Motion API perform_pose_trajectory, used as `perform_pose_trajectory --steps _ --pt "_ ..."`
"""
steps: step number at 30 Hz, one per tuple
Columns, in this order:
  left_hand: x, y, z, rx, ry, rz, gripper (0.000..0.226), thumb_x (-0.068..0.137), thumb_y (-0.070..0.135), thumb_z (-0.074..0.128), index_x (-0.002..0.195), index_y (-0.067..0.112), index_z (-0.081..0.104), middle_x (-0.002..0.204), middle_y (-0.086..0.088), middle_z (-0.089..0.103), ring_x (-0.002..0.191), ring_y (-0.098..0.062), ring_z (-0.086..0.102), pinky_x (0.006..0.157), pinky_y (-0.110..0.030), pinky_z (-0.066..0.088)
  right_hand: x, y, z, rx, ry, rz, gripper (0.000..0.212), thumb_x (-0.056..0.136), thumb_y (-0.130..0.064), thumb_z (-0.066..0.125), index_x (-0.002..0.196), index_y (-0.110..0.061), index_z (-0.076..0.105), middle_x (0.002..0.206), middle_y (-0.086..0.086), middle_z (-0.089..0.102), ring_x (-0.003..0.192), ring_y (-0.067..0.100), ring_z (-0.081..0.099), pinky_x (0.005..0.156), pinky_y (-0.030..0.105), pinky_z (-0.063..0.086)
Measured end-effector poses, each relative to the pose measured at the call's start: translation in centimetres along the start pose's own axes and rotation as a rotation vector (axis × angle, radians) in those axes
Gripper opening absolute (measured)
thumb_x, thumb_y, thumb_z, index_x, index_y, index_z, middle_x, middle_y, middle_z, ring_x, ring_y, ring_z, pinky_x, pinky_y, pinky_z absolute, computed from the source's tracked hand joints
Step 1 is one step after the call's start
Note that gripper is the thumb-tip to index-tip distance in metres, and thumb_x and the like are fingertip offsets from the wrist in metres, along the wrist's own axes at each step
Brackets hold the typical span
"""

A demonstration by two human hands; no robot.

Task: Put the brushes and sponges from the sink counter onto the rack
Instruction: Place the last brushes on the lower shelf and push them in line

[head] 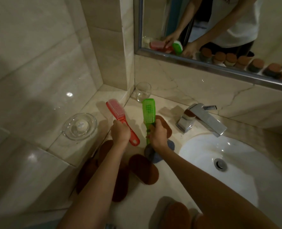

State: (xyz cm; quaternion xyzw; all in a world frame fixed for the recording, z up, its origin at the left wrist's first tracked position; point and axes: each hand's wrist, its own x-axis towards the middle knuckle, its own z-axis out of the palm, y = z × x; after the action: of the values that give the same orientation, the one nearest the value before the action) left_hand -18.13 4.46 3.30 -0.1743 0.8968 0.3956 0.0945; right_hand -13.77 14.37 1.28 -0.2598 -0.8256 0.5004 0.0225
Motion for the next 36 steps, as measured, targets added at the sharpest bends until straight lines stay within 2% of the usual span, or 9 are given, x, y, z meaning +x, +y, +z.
perform_pose_trajectory --steps 5,8,11,15,18,21,27,33,36 --pt "-1.2 -1.0 0.3 -0.171 -0.042 -0.089 0.038 0.1 0.013 0.032 0.128 -0.008 0.046 0.124 -0.024 0.059 0.108 -0.037 0.06 0.078 -0.036 0.046 -0.4 -0.8 -0.8 0.126 0.043 -0.075 0.024 0.097 -0.007 0.036 0.117 -0.002 0.047 0.101 0.018 0.061 0.085 0.034 0.06 0.079 0.051 0.053" --pt "-1.8 -1.5 0.6 -0.259 -0.105 -0.144 0.04 0.101 0.015 0.03 0.129 -0.01 0.043 0.115 -0.029 0.061 0.061 -0.027 0.062 0.044 -0.023 0.046 -0.3 -1.3 -1.1 0.279 0.027 0.005 0.03 0.099 -0.008 0.035 0.127 -0.005 0.045 0.103 0.007 0.056 0.081 0.017 0.056 0.07 0.024 0.053" --pt "-2.4 -2.7 0.9 -0.242 -0.133 -0.21 0.04 0.102 0.019 0.027 0.126 -0.009 0.043 0.095 -0.027 0.064 0.025 -0.013 0.047 0.021 -0.01 0.028 0.0 -1.0 -0.4 0.468 0.01 0.162 0.027 0.099 -0.007 0.035 0.124 -0.006 0.045 0.113 0.015 0.061 0.086 0.026 0.064 0.072 0.031 0.058" --pt "-3.2 -3.9 0.1 -0.26 -0.123 -0.268 0.037 0.102 0.018 0.027 0.131 -0.002 0.038 0.065 -0.009 0.049 0.041 -0.015 0.046 0.026 -0.019 0.036 -0.5 -0.8 -0.2 0.643 -0.091 0.302 0.02 0.098 -0.006 0.033 0.115 -0.007 0.044 0.101 0.013 0.06 0.057 0.015 0.062 0.051 0.022 0.051" --pt "-3.0 -4.6 0.0 -0.273 -0.111 -0.275 0.037 0.102 0.018 0.027 0.13 -0.004 0.04 0.064 -0.009 0.048 0.042 -0.017 0.046 0.023 -0.015 0.035 -0.5 -1.0 0.2 0.698 -0.135 0.412 0.02 0.1 -0.007 0.029 0.113 -0.008 0.044 0.09 0.011 0.059 0.041 0.012 0.06 0.052 0.028 0.048" --pt "-3.1 -4.6 0.1 -0.241 -0.109 -0.253 0.038 0.102 0.018 0.028 0.13 -0.003 0.04 0.066 -0.01 0.049 0.042 -0.017 0.047 0.022 -0.011 0.032 -0.3 -1.1 0.2 0.658 -0.098 0.45 0.019 0.1 -0.006 0.026 0.11 -0.006 0.042 0.093 0.015 0.056 0.028 0.009 0.056 0.037 0.022 0.049" --pt "-3.8 -3.7 -0.2 -0.203 -0.079 -0.154 0.038 0.101 0.017 0.028 0.127 -0.005 0.044 0.064 -0.006 0.049 0.042 -0.014 0.044 0.022 -0.01 0.026 -0.4 -1.1 -1.1 0.5 -0.041 0.294 0.03 0.099 -0.008 0.027 0.124 0.001 0.041 0.105 0.019 0.055 0.063 0.02 0.06 0.034 0.018 0.045" --pt "-5.9 -0.8 -0.6 -0.342 -0.07 -0.077 0.031 0.099 0.016 0.033 0.118 -0.003 0.049 0.07 -0.006 0.054 0.044 -0.012 0.048 0.025 -0.011 0.032 -2.3 -1.9 -4.9 0.48 0.007 0.125 0.018 0.099 -0.008 0.031 0.111 -0.007 0.045 0.081 0.006 0.05 0.059 0.012 0.046 0.047 0.021 0.039" --pt "-8.5 1.1 -0.4 -0.394 -0.07 0.002 0.028 0.098 0.016 0.037 0.116 -0.001 0.05 0.086 -0.019 0.063 0.07 -0.032 0.064 0.064 -0.033 0.058 -4.2 -1.6 -8.1 0.486 0.014 0.086 0.012 0.098 -0.006 0.034 0.102 -0.01 0.045 0.073 0.001 0.046 0.056 0.01 0.042 0.04 0.015 0.038"
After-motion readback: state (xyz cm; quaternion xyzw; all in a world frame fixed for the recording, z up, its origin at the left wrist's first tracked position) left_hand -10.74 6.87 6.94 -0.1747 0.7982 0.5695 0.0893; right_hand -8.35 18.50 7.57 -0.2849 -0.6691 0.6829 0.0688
